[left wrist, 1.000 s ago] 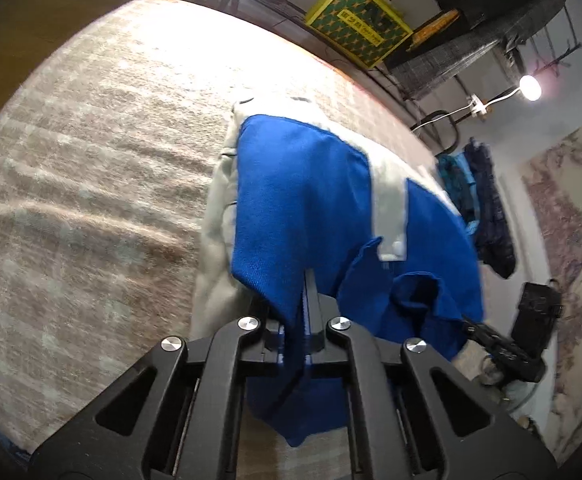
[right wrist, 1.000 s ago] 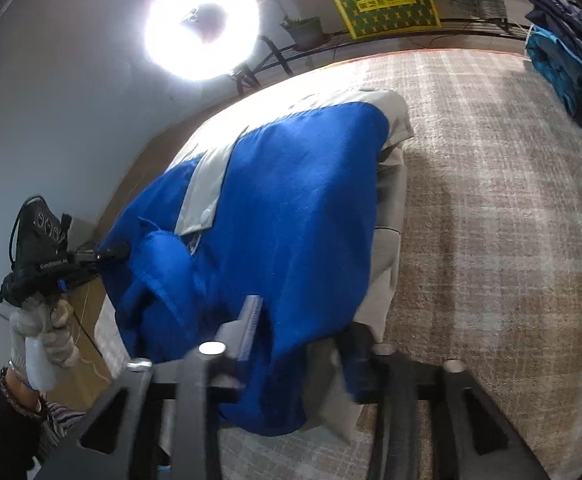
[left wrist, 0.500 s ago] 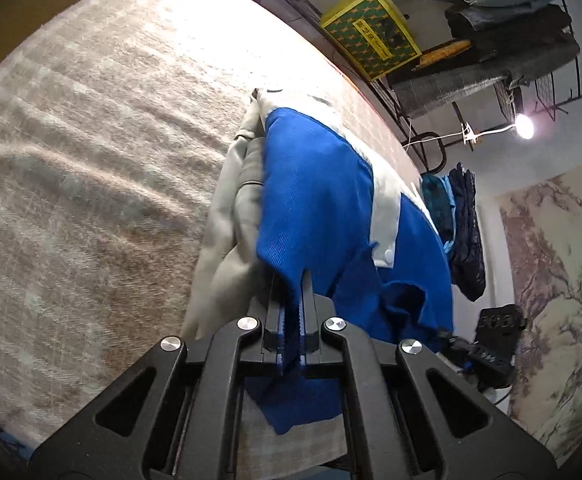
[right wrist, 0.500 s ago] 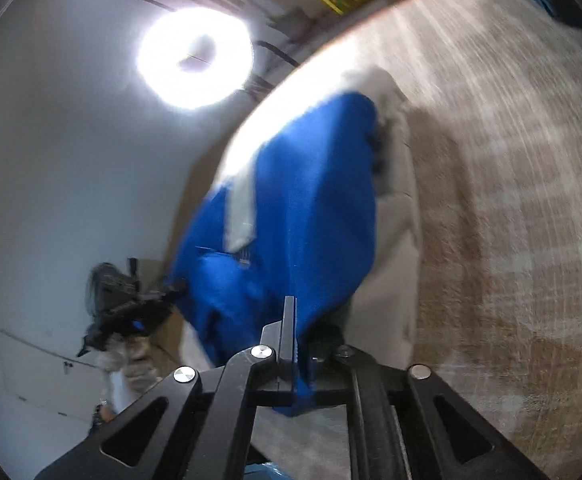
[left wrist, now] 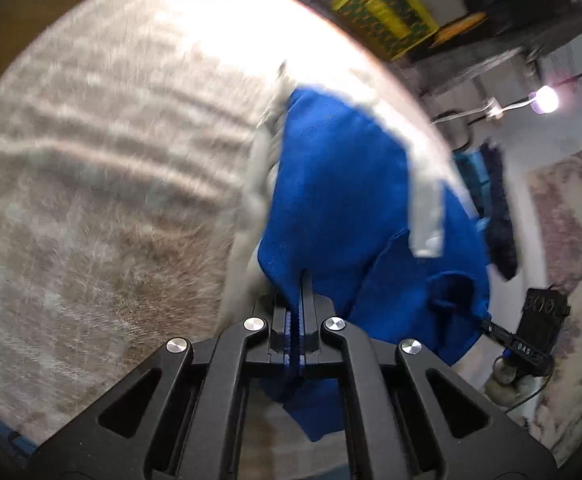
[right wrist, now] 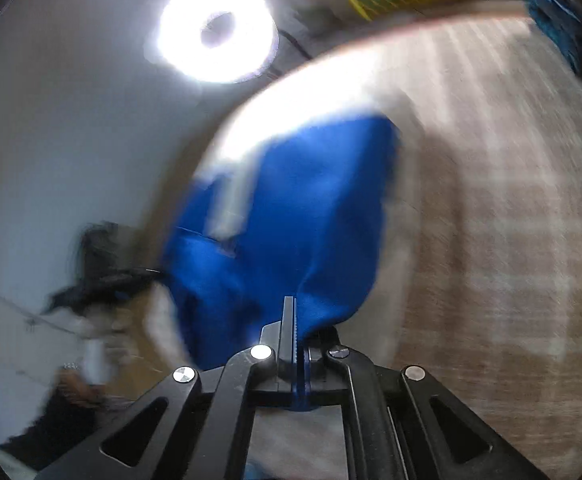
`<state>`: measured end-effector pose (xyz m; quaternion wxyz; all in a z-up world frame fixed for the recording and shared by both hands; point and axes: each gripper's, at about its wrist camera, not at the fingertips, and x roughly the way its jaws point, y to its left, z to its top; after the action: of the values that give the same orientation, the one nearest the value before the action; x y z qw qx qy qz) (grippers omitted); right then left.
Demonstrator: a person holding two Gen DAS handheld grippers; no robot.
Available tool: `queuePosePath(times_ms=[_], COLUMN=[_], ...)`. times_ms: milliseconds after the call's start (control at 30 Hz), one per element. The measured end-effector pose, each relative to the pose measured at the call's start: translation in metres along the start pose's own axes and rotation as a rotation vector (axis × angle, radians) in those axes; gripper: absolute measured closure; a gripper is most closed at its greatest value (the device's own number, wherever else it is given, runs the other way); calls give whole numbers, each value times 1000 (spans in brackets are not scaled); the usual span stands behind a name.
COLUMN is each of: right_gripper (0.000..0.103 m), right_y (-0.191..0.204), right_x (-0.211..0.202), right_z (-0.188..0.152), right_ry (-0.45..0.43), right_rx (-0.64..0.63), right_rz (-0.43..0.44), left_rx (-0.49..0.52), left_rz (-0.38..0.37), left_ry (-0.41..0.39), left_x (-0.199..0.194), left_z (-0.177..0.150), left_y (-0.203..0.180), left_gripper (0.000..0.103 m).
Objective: Fold large clothes
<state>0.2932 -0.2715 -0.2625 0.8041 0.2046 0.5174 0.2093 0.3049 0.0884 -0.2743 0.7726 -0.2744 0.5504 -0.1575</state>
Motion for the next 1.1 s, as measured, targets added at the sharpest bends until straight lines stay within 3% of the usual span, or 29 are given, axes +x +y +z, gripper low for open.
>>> queuePosePath(times_ms=[133,167,233,400,500,633,733,867,967,1100], right_gripper=[99,95,76,74,74,74,74,79,85,81], right_y=[5,11,24,53,64,85,71,51,34,42], right_x=[20,16,1,-50,-40,0,18,39,45,26], right_z=[-1,0,-1,13,32,55,65,67,54,49], right_ry=[41,42,43,-182,-226,-217,-162,-76,-14,-53], right_rx=[-57,-86,-133,-258,-287,-381,-362,-337,-348,-375], right_rz=[-136,-158,-178,-240,-190,-296,-311,-338,-397,-421], left_rx=[129,147,179,275,292,322,249,173,218,210], left_rz=[117,134,163,174,177,198,174,213,193,133], left_ry=[-7,-7,-37,-181,-169,-141,-53,81,64,-26], left_x=[1,-3,-23,-58,-45,-41,-26,15,7,-39], left_z=[-7,-8,-10,-4,11,17,15,-13,-21,-14], left_y=[-21,-25,-33,-73,-90,-106,-77,-32,-30,-37], left_gripper=[103,103,103,102,102,102,102,102,102,102])
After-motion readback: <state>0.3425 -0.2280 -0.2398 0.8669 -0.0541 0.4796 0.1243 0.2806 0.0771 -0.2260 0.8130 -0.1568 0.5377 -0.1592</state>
